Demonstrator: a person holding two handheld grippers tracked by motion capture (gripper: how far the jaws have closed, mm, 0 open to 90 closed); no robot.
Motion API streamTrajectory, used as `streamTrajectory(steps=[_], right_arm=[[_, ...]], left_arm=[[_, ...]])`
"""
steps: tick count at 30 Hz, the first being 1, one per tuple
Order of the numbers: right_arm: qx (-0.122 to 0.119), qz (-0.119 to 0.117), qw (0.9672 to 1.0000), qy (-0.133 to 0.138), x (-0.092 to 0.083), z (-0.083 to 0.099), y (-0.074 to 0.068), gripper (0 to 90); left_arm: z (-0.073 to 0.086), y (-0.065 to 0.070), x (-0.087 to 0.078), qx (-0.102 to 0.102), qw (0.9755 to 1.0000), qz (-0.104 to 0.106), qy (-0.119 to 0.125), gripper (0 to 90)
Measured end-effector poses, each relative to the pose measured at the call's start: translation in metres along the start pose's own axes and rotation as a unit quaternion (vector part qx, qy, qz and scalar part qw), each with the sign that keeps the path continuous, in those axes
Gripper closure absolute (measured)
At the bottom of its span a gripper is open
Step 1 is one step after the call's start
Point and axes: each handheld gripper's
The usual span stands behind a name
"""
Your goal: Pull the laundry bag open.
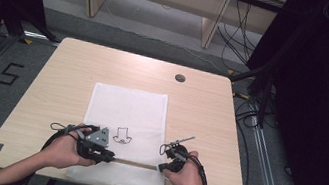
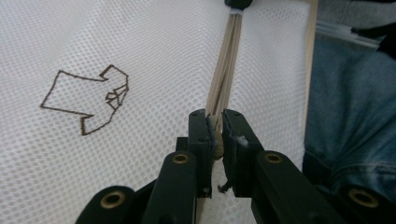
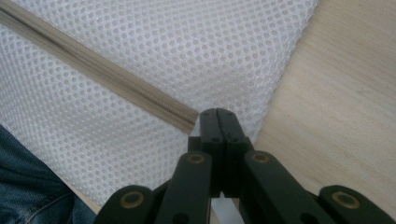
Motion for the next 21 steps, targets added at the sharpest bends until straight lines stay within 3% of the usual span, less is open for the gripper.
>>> streamTrajectory(steps=[21], right_arm=[[-0.002,0.000,1.0000,0.002,-0.0001,-0.0001,-0.0005,90.0]], left_arm=[[0.0072,0.0000,-0.0072,-0.008,1.0000,-0.001,0.004,81.8]])
Point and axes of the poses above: each handheld gripper's, and its own axes: x roughly forward along the jaws, z roughly out of its underside, y roughly to its right, and after that the axes turned 8 degrees about x, right-handed
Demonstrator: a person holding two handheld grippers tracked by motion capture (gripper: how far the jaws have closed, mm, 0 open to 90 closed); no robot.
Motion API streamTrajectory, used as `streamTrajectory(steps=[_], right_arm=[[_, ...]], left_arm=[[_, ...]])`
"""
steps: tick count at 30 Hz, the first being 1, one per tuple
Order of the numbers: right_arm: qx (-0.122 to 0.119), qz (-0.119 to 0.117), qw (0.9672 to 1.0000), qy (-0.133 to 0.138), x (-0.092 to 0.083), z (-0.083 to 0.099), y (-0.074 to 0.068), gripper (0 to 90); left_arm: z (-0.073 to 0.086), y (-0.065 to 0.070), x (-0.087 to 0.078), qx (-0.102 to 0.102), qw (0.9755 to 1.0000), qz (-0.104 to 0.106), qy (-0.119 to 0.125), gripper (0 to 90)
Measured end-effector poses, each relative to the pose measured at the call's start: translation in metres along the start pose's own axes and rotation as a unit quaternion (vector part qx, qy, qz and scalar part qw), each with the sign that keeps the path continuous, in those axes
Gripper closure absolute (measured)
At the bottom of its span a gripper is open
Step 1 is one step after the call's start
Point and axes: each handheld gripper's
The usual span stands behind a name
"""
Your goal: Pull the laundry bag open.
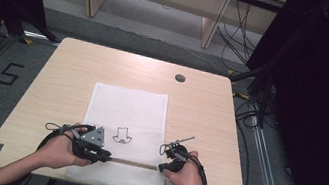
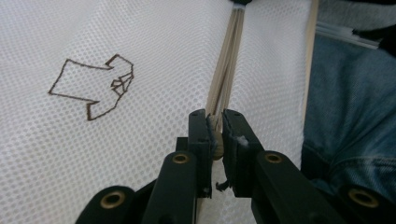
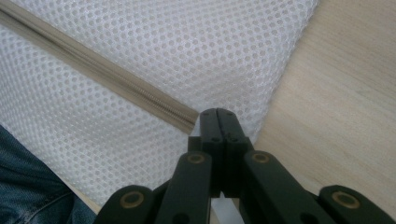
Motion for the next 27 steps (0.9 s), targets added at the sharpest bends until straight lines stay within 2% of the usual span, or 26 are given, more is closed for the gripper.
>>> streamTrajectory(steps=[8,12,17,19,20,24,27], right_arm=[[0.001,0.001,1.0000,0.001,0.0002,0.0001,-0.0003,90.0],[0.000,0.001,1.0000,0.000,0.0002,0.0001,-0.0005,90.0],[0.001,0.002,1.0000,0.001,0.0002,0.0001,-0.0005,90.0],[0.002,0.002,1.0000,0.001,0.0003,0.0001,-0.0006,90.0],[0.001,0.001,1.0000,0.001,0.0002,0.0001,-0.0005,90.0],[0.001,0.000,1.0000,0.000,0.0003,0.0000,-0.0004,90.0],[0.000,-0.004,1.0000,-0.004,0.0002,-0.0002,0.0000,90.0]], left_arm=[[0.0032,-0.0005,-0.0029,-0.006,1.0000,0.002,0.005,81.8],[0.0042,-0.0010,-0.0050,-0.002,1.0000,-0.004,0.001,81.9],[0.0069,-0.0005,-0.0077,-0.012,0.9999,-0.007,0.011,81.9],[0.0078,-0.0013,-0.0088,-0.008,0.9999,-0.008,0.004,81.8],[0.0084,-0.0010,-0.0083,-0.013,0.9998,-0.004,0.010,81.8],[0.0083,-0.0016,-0.0091,-0.007,1.0000,-0.004,0.005,81.9],[0.0083,-0.0012,-0.0093,-0.010,0.9999,-0.004,0.007,81.8]])
Point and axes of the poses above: each handheld gripper's, and its own axes: x roughly forward along the jaws, z roughly out of its underside, y roughly to its right, and after that the axes turned 8 degrees about x, right-handed
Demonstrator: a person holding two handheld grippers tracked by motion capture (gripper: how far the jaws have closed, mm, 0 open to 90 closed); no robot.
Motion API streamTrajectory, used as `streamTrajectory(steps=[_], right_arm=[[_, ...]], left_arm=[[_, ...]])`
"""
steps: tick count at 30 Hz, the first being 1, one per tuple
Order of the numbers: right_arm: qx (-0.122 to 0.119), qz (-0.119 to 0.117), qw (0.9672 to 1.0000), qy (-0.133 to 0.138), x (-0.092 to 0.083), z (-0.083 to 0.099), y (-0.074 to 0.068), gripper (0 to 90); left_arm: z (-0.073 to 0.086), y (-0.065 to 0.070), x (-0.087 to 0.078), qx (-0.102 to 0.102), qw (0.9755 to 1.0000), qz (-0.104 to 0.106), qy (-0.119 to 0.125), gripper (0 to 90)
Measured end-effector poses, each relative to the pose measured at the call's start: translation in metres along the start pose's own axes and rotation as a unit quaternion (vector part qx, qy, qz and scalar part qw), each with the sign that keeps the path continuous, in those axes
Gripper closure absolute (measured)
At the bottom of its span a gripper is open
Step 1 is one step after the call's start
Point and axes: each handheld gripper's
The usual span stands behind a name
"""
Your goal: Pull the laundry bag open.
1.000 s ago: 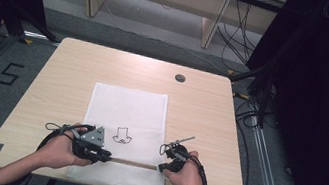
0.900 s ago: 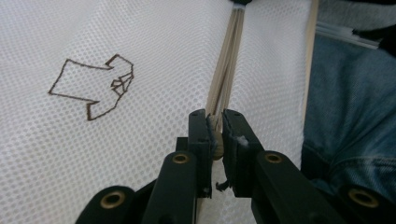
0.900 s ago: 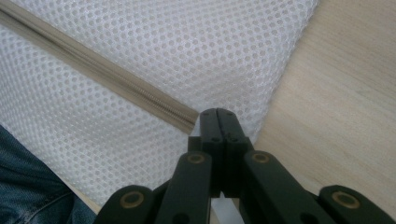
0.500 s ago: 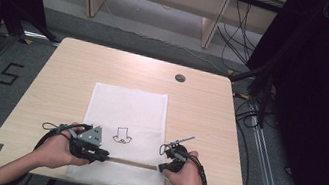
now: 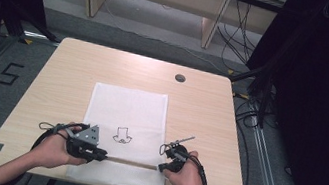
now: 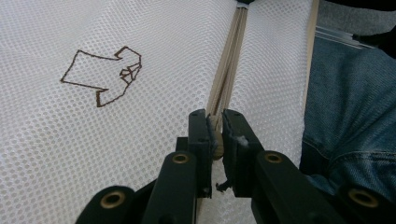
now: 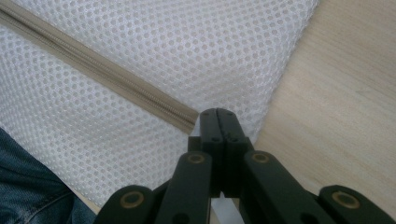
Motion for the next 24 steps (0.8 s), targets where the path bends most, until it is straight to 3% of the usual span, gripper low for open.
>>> streamTrajectory(steps=[4,6,7,15,16,19,20,24], right_arm=[[-0.001,0.000,1.0000,0.000,0.000,0.000,0.000,90.0],[-0.001,0.000,1.0000,0.000,0.000,0.000,0.000,90.0],[-0.003,-0.001,1.0000,0.001,0.000,0.000,0.000,90.0],[0.002,0.004,1.0000,-0.004,0.000,0.000,0.000,90.0],[0.003,0.006,1.0000,-0.005,0.000,0.000,0.000,90.0],[-0.001,0.002,1.0000,-0.002,0.000,0.000,0.000,90.0],[0.001,0.007,1.0000,0.005,0.000,0.000,-0.001,90.0],[0.000,0.007,1.0000,0.005,0.000,0.000,-0.001,90.0]], left_arm=[[0.000,0.001,0.000,-0.003,1.0000,0.000,0.006,81.9],[0.000,-0.001,-0.001,0.009,0.9999,-0.005,0.001,81.9],[0.000,0.000,-0.001,-0.005,1.0000,-0.002,0.007,81.9],[0.001,0.001,-0.003,-0.007,0.9999,-0.003,0.011,81.9],[0.001,0.000,-0.005,0.001,1.0000,-0.004,0.008,81.9],[0.004,-0.002,-0.008,-0.012,0.9998,-0.004,0.013,81.8],[0.005,-0.002,-0.009,-0.006,0.9999,-0.007,0.008,81.9],[0.007,-0.002,-0.010,-0.013,0.9998,-0.008,0.012,81.9]])
Point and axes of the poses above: each handheld gripper's, and its own axes: x roughly forward along the jaws, z roughly out of its underside, y roughly to its right, and after that the axes turned 8 degrees about x, right-handed
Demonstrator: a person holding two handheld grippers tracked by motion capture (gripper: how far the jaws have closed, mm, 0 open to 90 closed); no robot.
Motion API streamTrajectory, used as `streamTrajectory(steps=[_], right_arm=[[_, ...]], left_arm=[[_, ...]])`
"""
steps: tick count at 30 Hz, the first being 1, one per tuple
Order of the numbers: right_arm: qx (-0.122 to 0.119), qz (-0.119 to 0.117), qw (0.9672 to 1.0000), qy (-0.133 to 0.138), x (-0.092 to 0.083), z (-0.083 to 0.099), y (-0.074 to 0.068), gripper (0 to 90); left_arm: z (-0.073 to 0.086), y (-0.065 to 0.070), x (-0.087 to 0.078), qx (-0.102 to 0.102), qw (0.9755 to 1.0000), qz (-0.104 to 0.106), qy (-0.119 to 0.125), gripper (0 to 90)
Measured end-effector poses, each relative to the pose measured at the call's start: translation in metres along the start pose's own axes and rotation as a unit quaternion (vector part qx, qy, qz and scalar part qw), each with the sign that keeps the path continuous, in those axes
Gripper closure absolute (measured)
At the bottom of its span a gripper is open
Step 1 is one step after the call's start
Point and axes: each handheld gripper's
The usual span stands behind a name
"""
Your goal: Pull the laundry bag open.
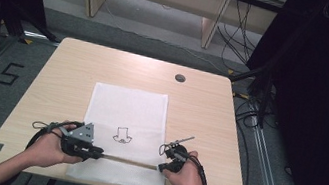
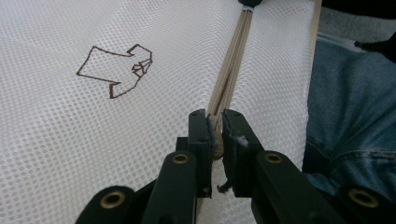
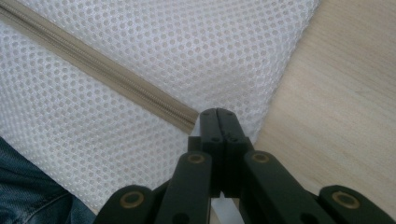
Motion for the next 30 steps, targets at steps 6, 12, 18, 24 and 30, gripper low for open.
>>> streamTrajectory(steps=[6,12,18,24,30], right_arm=[[0.005,0.003,1.0000,-0.003,-0.0003,0.0001,-0.0009,90.0],[-0.001,0.004,1.0000,0.000,-0.0001,0.0000,-0.0007,90.0],[0.000,0.003,1.0000,0.000,-0.0001,0.0001,-0.0007,90.0],[0.008,0.005,1.0000,0.000,-0.0003,0.0003,-0.0014,90.0],[0.001,0.005,1.0000,0.000,-0.0002,-0.0001,-0.0005,90.0]], left_arm=[[0.0006,0.0007,0.0003,0.000,1.0000,0.000,0.000,81.8],[0.0005,-0.0001,-0.0017,-0.003,1.0000,0.000,0.004,81.8],[0.0011,-0.0010,-0.0027,0.003,1.0000,-0.004,-0.003,81.8],[0.0071,-0.0032,-0.0083,-0.006,1.0000,-0.005,0.004,81.8],[0.0073,-0.0028,-0.0084,-0.002,1.0000,-0.008,-0.001,81.8]])
Point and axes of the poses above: each handheld gripper's, and its own axes: x roughly forward along the jaws, z roughly out of its underside, y roughly to its right, and after that the axes turned 8 degrees about x, right-handed
